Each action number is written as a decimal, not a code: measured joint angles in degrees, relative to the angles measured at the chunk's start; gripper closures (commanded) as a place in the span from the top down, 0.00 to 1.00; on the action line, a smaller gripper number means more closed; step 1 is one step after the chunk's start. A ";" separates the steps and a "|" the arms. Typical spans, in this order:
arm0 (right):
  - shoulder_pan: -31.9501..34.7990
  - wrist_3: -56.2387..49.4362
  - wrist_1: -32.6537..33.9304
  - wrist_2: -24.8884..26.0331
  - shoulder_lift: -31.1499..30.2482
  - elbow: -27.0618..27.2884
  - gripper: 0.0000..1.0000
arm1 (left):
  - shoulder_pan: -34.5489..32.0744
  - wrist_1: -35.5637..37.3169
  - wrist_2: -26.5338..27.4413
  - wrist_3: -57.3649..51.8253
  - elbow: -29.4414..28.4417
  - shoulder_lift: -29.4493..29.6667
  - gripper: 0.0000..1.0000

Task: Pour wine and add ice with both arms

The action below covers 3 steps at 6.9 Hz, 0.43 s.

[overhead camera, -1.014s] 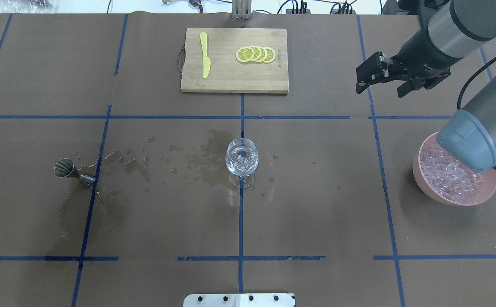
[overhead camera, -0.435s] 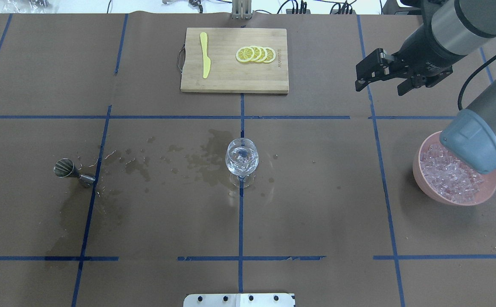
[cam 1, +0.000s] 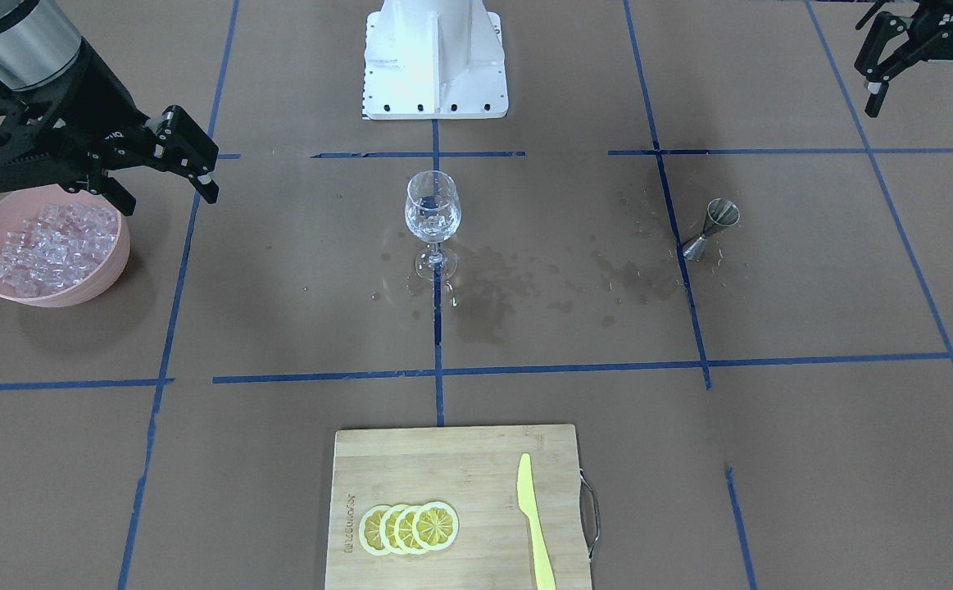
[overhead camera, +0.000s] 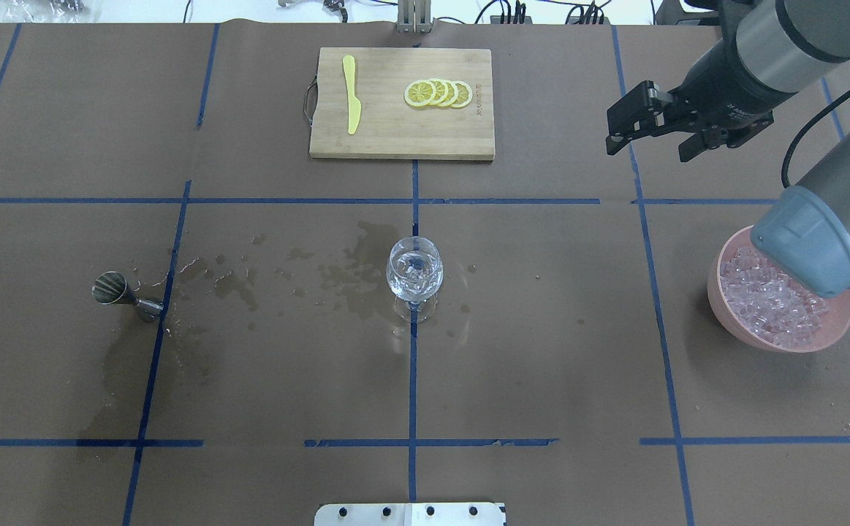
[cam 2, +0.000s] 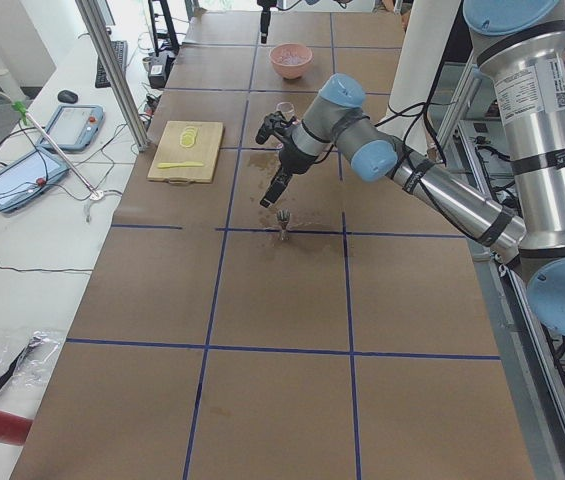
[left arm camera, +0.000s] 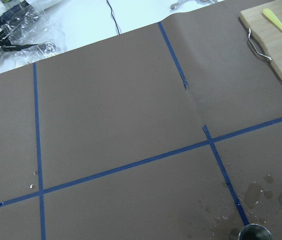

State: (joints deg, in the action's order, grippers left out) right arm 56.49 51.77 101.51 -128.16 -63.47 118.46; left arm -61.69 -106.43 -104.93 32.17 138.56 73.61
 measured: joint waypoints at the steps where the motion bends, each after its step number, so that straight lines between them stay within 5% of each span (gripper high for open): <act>1: 0.05 0.00 0.03 0.02 -0.01 0.00 1.00 | -0.01 -0.04 0.90 0.03 0.01 -0.08 1.00; 3: 1.92 -1.63 0.73 -0.43 -0.84 -0.07 1.00 | -0.07 0.05 1.28 -0.02 0.06 -0.13 1.00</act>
State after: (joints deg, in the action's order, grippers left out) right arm 58.41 50.14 102.24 -128.59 -64.31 118.39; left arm -61.76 -106.39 -103.65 32.15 138.62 73.48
